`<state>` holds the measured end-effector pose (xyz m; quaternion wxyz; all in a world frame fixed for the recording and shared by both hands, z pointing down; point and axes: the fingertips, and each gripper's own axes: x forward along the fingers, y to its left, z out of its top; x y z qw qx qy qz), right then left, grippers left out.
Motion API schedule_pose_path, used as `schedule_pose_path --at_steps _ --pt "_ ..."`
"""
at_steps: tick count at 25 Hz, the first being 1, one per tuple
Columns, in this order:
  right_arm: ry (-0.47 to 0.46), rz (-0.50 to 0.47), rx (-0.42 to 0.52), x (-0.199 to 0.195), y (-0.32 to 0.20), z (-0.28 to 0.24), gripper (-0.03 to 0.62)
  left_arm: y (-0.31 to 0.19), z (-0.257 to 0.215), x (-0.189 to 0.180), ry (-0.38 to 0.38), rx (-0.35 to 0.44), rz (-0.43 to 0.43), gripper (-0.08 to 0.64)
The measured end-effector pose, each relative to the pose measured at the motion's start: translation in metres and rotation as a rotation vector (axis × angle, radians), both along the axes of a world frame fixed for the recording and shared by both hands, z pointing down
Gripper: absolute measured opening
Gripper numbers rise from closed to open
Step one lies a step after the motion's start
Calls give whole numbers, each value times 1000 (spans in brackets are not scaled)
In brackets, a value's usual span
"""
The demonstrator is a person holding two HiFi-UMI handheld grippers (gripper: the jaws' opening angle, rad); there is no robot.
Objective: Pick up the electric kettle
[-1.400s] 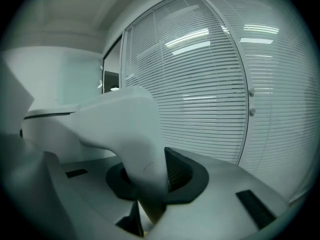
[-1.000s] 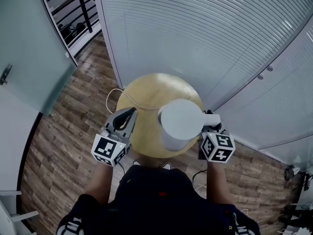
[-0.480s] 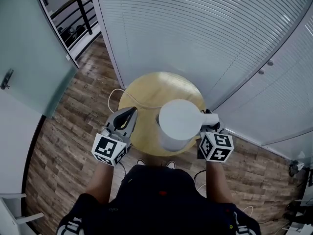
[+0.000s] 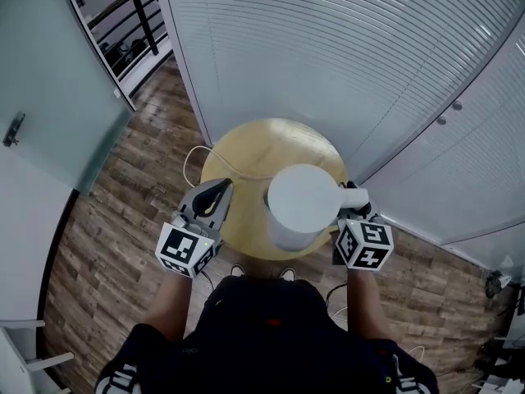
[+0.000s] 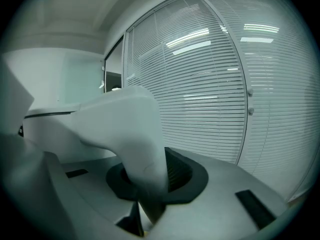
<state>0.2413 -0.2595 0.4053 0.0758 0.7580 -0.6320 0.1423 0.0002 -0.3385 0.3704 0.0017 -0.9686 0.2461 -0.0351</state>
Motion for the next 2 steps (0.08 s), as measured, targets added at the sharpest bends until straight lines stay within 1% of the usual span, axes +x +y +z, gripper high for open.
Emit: schedule_pose_path --at_steps 2 --pt "0 -1 -1 0 -4 0 77 -3 1 0 1 -2 1 26"
